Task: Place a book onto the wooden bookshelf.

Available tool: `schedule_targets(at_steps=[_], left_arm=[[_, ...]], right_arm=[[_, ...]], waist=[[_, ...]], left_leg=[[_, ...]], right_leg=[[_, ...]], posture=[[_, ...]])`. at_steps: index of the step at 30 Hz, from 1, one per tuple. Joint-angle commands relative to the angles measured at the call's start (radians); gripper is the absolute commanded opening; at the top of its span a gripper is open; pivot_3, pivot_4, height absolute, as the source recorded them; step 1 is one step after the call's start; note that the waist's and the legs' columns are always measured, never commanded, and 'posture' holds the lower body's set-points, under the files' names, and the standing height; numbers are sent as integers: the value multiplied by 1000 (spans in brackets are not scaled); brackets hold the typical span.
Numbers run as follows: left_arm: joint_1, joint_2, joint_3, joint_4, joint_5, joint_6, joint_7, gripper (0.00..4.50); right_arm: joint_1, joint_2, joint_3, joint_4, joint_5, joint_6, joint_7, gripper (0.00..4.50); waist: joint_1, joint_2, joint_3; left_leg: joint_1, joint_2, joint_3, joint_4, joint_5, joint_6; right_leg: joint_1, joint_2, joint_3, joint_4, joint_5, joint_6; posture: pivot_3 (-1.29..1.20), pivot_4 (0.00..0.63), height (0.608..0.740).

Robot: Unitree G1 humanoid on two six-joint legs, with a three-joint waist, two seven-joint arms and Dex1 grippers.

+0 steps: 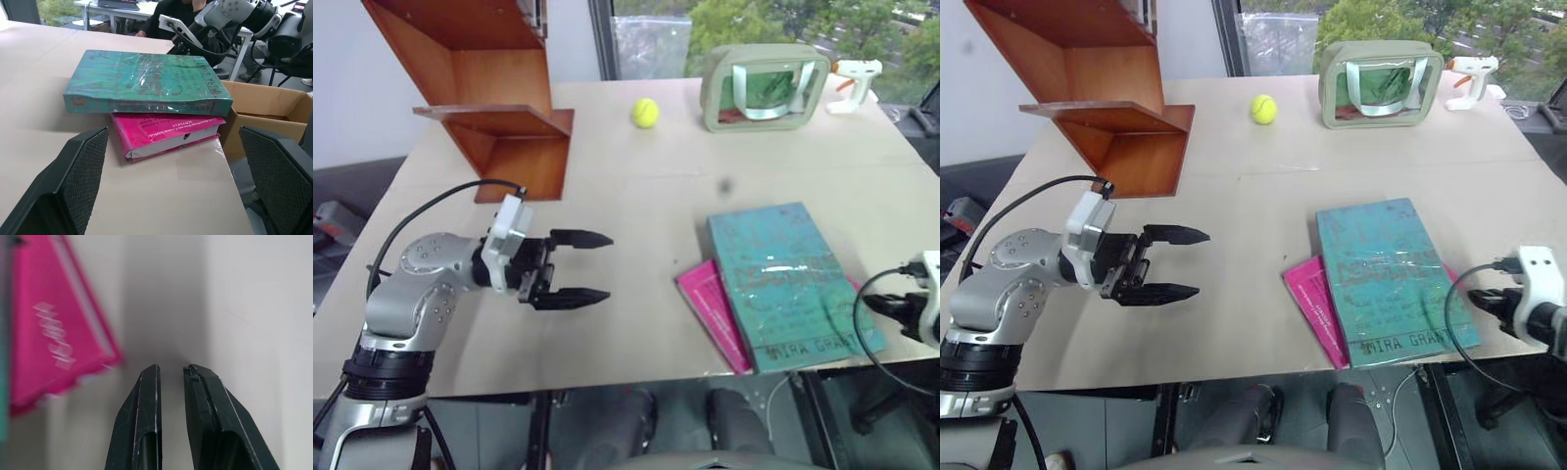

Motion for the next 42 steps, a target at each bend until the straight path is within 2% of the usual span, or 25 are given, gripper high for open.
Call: schedule_targets(at_steps=[1,8,11,16,21,26,34,42], left_arm=[[-11,4,15,-22,-3,1,10,4500],[24,15,43,-77,-20,36,64,4500],[39,24,54,-94,-23,48,80,4500],[33,20,57,-82,-15,56,113,4500],[24,8,45,-59,-2,46,126,4500],[16,0,36,-15,16,27,119,4500],[21,2,43,23,25,24,121,4500],[78,23,80,-9,8,47,123,4500]], right_arm=[[-23,85,70,-43,48,42,-24,781],[-96,290,145,-142,71,122,-128,781],[-121,334,163,-172,61,141,-164,781],[-88,199,89,-184,9,99,-160,781],[-40,54,-5,-229,41,60,-93,781],[-102,69,-26,-303,125,61,-72,781],[-186,139,161,-291,115,11,-121,781],[-196,182,246,-302,138,-17,-124,781]], waist=[[-6,-2,-1],[-9,-4,-2],[-11,-4,-2],[2,-3,-1],[23,0,1],[12,2,2],[22,2,2],[17,2,3]], left_leg=[[0,0,0,0,0,0],[11,6,0,-1,-4,-1],[12,7,1,-1,-7,-6],[11,6,1,-1,-7,-6],[9,5,0,-1,-6,-6],[9,7,0,-3,-7,-5],[7,6,0,-3,-6,-6],[5,6,0,-4,-5,-8]], right_leg=[[0,0,0,0,0,0],[8,5,1,-1,1,-1],[8,6,2,0,1,-2],[8,10,1,-1,1,-3],[8,8,0,-4,1,-2],[8,8,1,-4,1,-2],[5,8,0,-5,1,-3],[4,8,0,-7,1,-3]], posture=[[0,150,740],[0,150,740],[0,150,740],[0,150,740],[0,150,740],[0,150,740],[0,150,740],[0,150,740]])
